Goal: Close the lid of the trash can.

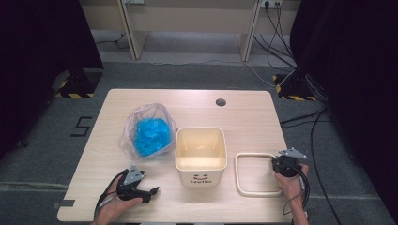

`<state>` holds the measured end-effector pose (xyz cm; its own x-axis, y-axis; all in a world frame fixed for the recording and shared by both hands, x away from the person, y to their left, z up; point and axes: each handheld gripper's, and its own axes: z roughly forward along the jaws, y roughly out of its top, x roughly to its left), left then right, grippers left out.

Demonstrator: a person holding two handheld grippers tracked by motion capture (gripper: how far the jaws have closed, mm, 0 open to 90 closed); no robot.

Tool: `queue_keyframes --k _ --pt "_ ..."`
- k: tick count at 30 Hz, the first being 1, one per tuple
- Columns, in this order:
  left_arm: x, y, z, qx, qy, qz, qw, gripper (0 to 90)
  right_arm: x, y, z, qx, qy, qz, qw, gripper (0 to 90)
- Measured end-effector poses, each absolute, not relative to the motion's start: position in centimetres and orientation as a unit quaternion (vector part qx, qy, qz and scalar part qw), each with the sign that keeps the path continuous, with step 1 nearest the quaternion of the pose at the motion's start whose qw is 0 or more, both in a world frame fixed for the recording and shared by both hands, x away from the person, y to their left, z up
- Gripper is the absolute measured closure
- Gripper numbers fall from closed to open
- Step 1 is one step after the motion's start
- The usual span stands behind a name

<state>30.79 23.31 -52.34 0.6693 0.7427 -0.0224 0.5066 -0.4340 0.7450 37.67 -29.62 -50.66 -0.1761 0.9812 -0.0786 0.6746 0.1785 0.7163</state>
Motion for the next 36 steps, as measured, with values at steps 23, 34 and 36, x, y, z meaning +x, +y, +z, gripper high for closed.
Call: queue_keyframes --k 23,34,36 --pt "30.8 23.3 -52.3 0.831 0.377 0.158 0.377 12.7 37.4 -30.5 -49.2 0.590 0.691 0.338 0.246 80.7" --pt "30.8 23.3 -52.3 0.831 0.377 0.158 0.377 12.8 37.3 -30.7 -48.2 0.586 0.687 0.349 0.252 80.8" --pt "30.8 23.3 -52.3 0.831 0.377 0.158 0.377 12.7 37.3 -30.6 -47.8 0.582 0.687 0.352 0.256 80.8"
